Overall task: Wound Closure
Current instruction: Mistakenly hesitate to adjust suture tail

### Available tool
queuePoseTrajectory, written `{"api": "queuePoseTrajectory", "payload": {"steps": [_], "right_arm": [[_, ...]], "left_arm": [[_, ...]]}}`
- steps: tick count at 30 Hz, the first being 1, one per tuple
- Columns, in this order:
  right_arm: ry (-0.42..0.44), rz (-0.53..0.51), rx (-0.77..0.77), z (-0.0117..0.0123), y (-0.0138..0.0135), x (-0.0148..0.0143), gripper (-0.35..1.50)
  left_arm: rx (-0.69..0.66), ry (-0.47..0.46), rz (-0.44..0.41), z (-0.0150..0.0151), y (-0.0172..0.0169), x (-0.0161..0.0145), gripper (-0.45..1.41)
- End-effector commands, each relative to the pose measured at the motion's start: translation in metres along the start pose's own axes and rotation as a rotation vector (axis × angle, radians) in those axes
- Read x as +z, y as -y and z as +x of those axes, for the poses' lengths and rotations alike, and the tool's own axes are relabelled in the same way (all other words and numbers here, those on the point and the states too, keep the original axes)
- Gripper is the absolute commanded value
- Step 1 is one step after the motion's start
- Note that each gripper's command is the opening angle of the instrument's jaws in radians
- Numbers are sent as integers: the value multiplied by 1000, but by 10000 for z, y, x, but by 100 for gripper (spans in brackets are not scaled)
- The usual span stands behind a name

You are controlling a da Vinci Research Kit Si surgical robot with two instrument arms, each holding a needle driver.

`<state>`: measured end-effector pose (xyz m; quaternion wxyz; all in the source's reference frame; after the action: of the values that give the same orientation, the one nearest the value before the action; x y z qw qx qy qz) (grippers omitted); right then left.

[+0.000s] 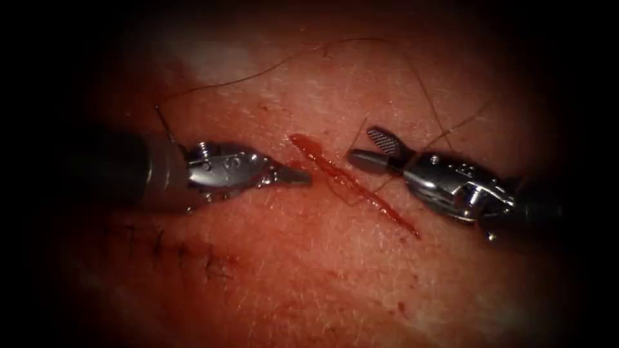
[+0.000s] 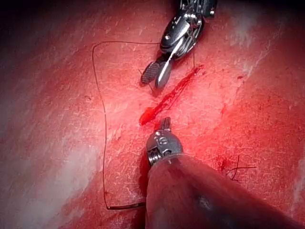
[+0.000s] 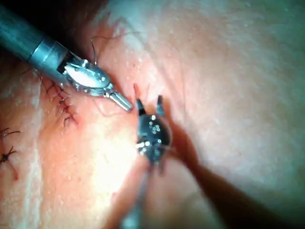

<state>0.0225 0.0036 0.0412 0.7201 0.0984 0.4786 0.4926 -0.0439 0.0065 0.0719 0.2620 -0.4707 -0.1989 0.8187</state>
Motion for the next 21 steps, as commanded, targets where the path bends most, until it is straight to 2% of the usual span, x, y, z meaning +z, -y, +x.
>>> {"api": "queuePoseTrajectory", "payload": {"steps": [1, 3, 6, 7, 9, 10, 11, 12, 13, 14, 16, 21], "right_arm": [[3, 1, 4, -4, 9, 7, 31], [0, 1, 10, -4, 10, 8, 31], [-3, -12, -14, -5, 10, 4, 56], [-3, -12, -14, -5, 10, 4, 56], [-5, -28, -29, -11, 11, -11, 88], [-5, -32, -38, -19, 15, -29, 108], [-4, -31, -45, -22, 18, -35, 111], [-2, -26, -58, -31, 25, -52, 111], [-2, -26, -58, -31, 25, -52, 111], [10, -21, -83, -36, 33, -66, 111], [29, -19, -117, -40, 45, -82, 109], [66, -4, -199, -40, 69, -92, 108]], "left_arm": [[-5, 0, -4, -3, -4, 5, -45], [-13, 0, -6, -1, -4, 4, -45], [-4, 2, -14, 8, -8, -6, -45], [-4, 2, -14, 8, -8, -6, -45], [1, 4, -10, 20, -14, -19, -45], [-8, -25, -10, 35, -20, -26, -33], [-7, -34, -11, 40, -22, -28, -28], [-14, -53, -7, 51, -26, -32, -10], [-14, -53, -7, 51, -26, -32, -10], [-22, -76, -4, 64, -31, -38, 7], [-11, -105, 6, 81, -36, -48, 22], [18, -103, 13, 95, -46, -66, 29]]}}
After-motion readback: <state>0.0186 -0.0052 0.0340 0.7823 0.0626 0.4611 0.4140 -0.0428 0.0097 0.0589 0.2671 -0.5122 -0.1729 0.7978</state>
